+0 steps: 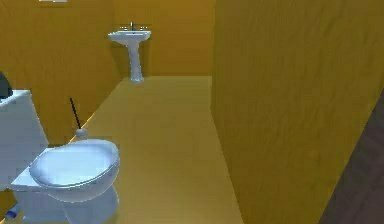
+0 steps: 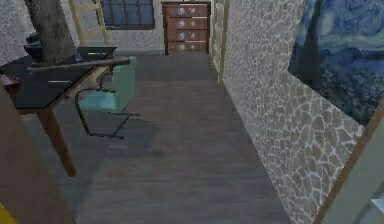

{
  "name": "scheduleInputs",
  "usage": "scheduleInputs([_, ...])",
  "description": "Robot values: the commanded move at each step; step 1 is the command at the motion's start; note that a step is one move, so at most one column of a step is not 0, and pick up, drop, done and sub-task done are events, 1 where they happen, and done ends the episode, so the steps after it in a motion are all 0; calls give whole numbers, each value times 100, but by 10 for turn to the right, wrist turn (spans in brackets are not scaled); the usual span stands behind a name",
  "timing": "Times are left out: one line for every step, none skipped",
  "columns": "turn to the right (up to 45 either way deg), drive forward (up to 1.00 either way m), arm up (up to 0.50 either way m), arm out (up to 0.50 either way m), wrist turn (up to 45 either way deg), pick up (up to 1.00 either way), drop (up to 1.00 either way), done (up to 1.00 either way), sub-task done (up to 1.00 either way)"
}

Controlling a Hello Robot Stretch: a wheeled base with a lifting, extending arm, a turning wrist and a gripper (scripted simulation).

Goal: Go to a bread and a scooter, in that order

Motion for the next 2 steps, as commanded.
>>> scheduleInputs([0,50,0,0,0,0,0,0,0])
scheduleInputs([30,0,0,0,0,0,0,0,0])
